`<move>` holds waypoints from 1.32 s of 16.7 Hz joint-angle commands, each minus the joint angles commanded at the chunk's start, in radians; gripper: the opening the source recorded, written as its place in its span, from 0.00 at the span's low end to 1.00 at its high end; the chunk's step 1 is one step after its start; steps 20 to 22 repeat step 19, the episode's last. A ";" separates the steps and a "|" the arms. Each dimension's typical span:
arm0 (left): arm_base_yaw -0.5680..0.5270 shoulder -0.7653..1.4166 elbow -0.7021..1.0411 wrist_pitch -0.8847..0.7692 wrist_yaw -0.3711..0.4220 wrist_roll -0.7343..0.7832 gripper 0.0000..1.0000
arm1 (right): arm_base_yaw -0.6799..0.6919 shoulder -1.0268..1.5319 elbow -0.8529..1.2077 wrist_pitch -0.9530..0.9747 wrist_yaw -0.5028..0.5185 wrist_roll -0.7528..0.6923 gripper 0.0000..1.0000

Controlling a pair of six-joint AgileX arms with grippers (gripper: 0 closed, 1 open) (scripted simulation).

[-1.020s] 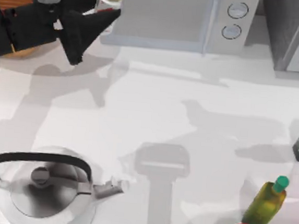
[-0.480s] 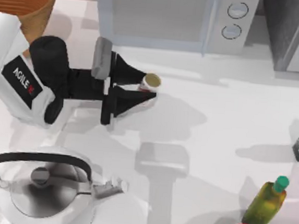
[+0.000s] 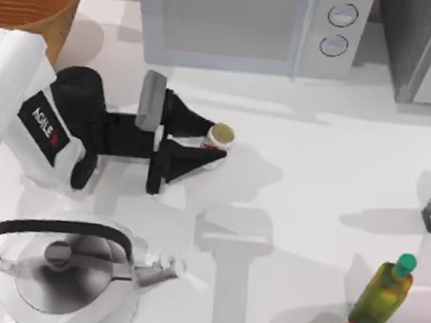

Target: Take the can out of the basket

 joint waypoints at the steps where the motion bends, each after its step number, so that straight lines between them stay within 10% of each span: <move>1: 0.000 0.000 0.000 0.000 0.000 0.000 0.08 | 0.000 0.000 0.000 0.000 0.000 0.000 1.00; 13: 0.000 0.000 0.000 0.000 0.000 0.000 0.98 | 0.000 0.000 0.000 0.000 0.000 0.000 1.00; 22: 0.000 0.000 0.000 0.000 0.000 0.000 1.00 | 0.000 0.000 0.000 0.000 0.000 0.000 1.00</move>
